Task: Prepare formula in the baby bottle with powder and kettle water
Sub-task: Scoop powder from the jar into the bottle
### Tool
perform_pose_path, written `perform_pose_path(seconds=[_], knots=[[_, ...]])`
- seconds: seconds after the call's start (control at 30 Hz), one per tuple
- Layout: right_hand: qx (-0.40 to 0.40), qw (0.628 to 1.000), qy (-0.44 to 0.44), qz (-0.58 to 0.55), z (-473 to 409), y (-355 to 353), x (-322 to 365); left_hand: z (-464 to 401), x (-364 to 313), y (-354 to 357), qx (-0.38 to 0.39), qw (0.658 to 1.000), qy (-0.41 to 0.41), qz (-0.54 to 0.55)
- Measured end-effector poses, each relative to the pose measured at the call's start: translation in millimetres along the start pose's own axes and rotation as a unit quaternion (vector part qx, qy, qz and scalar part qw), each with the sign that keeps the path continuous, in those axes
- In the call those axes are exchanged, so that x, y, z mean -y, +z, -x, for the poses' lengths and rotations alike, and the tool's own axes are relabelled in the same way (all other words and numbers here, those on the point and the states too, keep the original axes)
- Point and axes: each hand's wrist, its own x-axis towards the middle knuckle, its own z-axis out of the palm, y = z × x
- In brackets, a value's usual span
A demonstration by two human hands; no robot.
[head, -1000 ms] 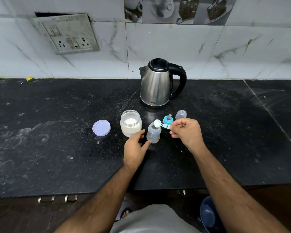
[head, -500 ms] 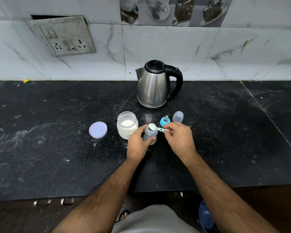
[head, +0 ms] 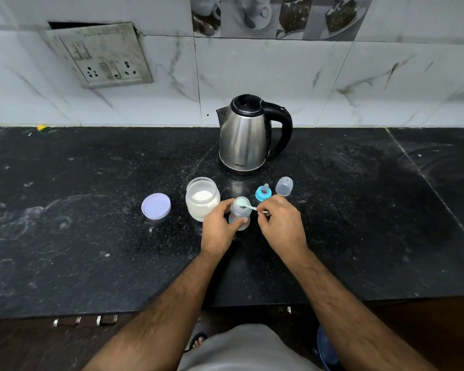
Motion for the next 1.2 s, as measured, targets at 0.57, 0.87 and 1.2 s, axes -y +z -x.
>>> perform_pose_path(seconds=[0.57,0.87,1.2], knots=[[-0.083,0.996,-0.001,-0.044,9,9,-5,0,-2,-1,0.002,1.000,-0.003,0.009],[-0.104,0.964,0.149,-0.192,-1,1,-3,5,-6,-6,-0.009,1.000,-0.019,-0.012],[-0.058,0.921,0.219,-0.318,-21,6,9,21,3,-40,-0.147,0.989,0.008,-0.022]])
